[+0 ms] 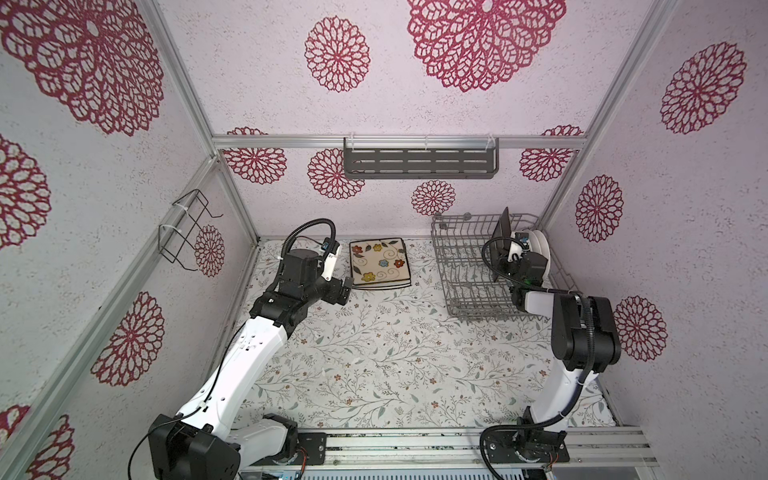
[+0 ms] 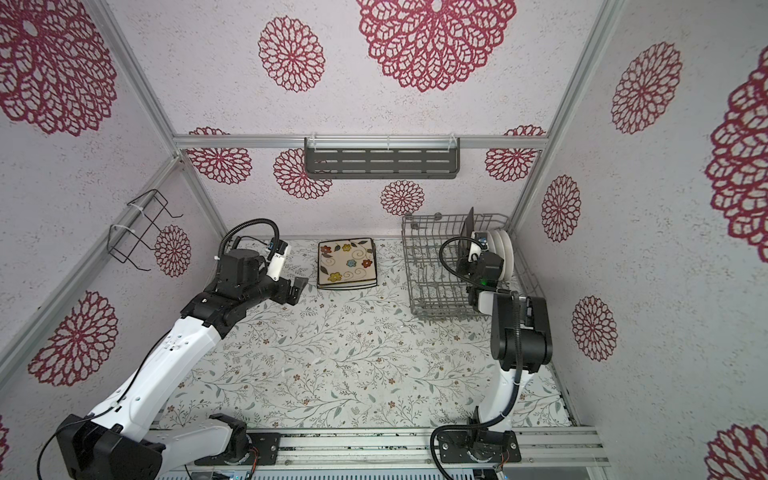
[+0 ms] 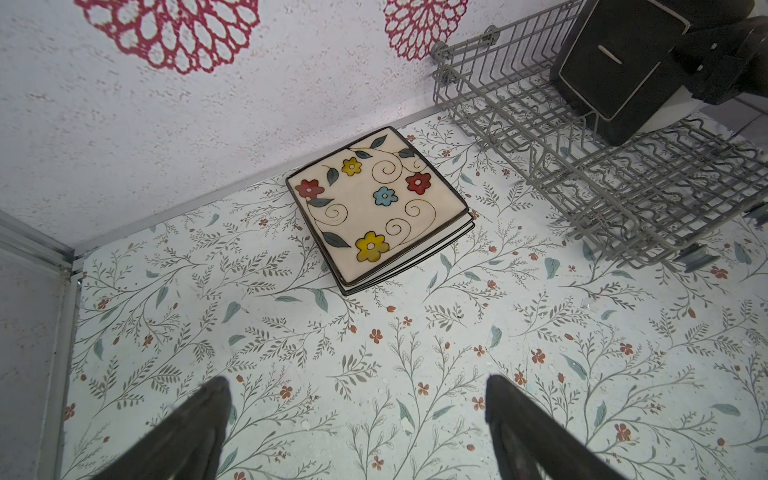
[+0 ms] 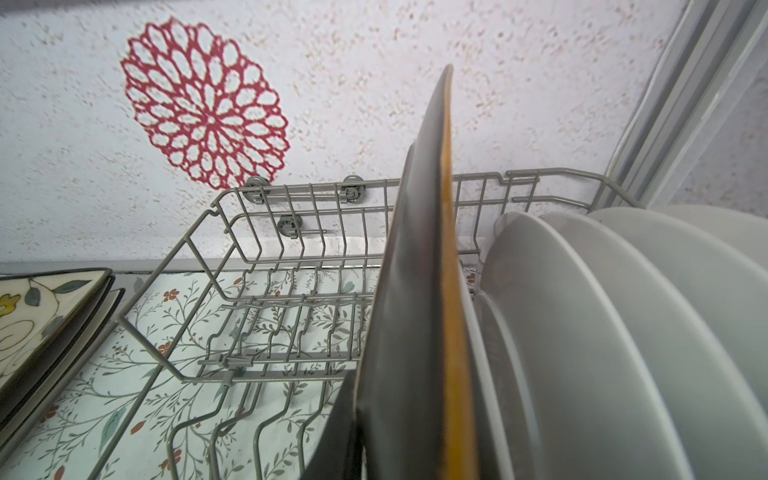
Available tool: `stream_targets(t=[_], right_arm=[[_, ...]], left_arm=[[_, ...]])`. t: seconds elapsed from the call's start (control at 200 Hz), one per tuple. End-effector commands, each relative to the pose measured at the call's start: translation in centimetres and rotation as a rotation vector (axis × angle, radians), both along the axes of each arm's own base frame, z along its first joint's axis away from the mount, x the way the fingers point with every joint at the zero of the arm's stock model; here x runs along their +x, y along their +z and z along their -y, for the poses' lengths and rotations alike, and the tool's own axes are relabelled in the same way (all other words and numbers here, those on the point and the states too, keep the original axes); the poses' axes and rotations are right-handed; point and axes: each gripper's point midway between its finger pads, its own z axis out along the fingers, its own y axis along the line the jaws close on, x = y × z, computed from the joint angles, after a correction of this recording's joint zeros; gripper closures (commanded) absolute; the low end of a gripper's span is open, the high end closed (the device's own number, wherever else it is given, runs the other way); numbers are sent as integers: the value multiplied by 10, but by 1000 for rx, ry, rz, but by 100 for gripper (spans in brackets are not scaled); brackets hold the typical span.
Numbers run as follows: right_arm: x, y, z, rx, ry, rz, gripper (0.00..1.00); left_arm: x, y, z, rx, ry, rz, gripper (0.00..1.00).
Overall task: Unload the plates from the dish rack
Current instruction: 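Grasp the dark square plate and lift it out toward the left gripper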
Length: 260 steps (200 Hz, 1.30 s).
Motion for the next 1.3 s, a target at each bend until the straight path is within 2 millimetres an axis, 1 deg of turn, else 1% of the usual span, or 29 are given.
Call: stream_targets(t=[0.0,0.15,0.36,0.52,0.69,0.74,0.861,0.961,1.046,1.196,1.296], right_arm=[[-5,60,-45,19,179,129,93],[-10,77,-53,-12,205,149,93],[-20,102,-64,-58,229,176,95],[-32,125,-72,-86,245,206,96],[-47,147,-87,-125,274,237,97],[-53,152,-95,-154,293,247,99],[-67,163,-118,-256,330,266,100],[-79,171,-138,-345,343,283,100],[-89,181,-153,-400,355,308,100],[-110,206,-178,-441,367,387,100],[-127,218,-198,-479,395,435,100]], left_arm=[[-4,8,3,-20,-16,28,3],[-12,12,2,-39,-12,40,3],[-21,24,-1,-72,-3,71,3],[-29,36,-3,-96,-1,103,3],[-34,49,-5,-130,7,134,3],[-35,53,-4,-148,12,133,3],[-30,57,-4,-171,37,93,3],[-33,66,9,-224,-17,75,3],[-36,85,19,-289,-63,92,3],[-37,123,28,-452,-105,159,3],[-29,134,29,-543,-114,156,2]])
